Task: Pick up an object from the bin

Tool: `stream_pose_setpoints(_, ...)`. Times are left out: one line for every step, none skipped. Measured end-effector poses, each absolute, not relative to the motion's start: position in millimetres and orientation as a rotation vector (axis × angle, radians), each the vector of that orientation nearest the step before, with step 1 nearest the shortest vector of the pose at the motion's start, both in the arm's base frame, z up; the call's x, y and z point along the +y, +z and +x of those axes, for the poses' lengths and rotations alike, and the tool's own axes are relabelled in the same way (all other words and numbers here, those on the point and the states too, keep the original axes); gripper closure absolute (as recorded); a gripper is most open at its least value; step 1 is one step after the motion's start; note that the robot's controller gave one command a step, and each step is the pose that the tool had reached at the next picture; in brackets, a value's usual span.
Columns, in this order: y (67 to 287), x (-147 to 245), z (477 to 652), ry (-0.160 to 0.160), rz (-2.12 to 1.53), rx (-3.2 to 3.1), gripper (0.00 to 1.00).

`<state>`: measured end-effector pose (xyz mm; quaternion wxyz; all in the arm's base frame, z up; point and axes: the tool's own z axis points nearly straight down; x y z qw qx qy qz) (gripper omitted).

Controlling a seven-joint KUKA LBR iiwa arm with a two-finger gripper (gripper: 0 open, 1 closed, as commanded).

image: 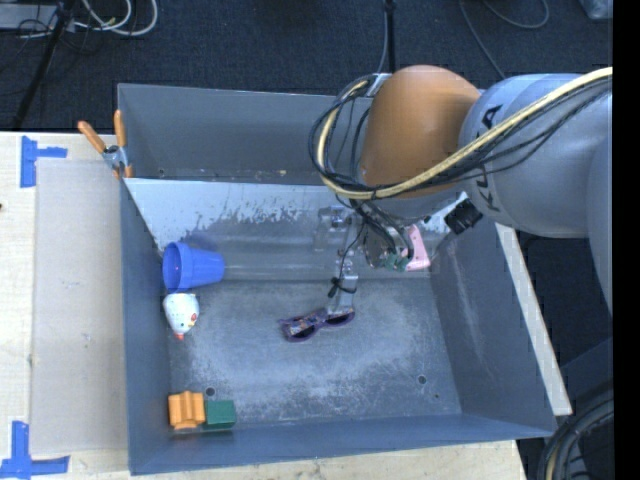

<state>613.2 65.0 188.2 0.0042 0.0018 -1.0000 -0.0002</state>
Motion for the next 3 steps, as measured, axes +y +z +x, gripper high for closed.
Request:
stream_pose_setpoints(193.1,64.7,614.5,-0.001,0.004,-3.14,0.0)
stream_pose_setpoints(163.2,51.2,602.0,-0.002,0.112,-3.142,0.0)
stream_pose_setpoints(112.3,44.7,584.5,0.0,0.186,-3.137,0.0)
